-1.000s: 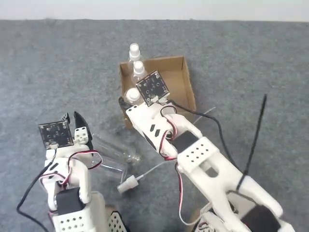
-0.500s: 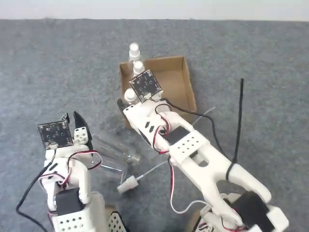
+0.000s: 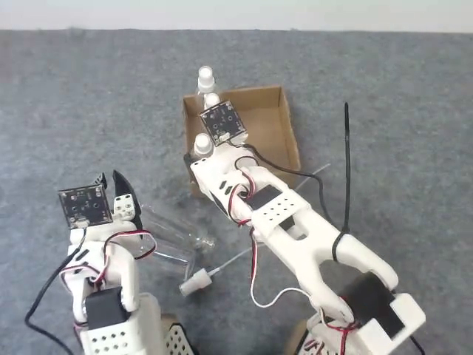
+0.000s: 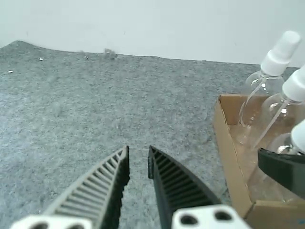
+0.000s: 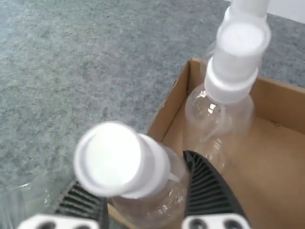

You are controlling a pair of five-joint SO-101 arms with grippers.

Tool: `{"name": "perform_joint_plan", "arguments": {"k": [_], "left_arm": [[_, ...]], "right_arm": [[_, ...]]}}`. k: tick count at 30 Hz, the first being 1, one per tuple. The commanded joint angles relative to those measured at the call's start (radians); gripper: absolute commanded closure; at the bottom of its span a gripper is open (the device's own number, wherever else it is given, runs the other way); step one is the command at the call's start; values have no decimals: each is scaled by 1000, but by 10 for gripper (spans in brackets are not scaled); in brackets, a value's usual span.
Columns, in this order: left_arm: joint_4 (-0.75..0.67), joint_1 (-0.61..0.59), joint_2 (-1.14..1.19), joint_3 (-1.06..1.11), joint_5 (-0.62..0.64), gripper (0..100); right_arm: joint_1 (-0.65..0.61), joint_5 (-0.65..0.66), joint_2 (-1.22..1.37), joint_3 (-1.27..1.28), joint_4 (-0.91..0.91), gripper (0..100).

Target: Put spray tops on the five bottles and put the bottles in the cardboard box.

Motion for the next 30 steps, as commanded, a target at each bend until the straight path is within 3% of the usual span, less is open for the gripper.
{"name": "perform_joint_plan", "arguments": {"k": [1,6,30], "left_arm": [[-32,-6,-15,2,3,940],[-31,-6,-15,2,3,940],[-29,-6,-15,2,3,940]], "right_arm": [[13,-12,-24,-71,-1,967],[15,-18,-22,-107,111,885],[15,-15,-36,-130,179,801]]}}
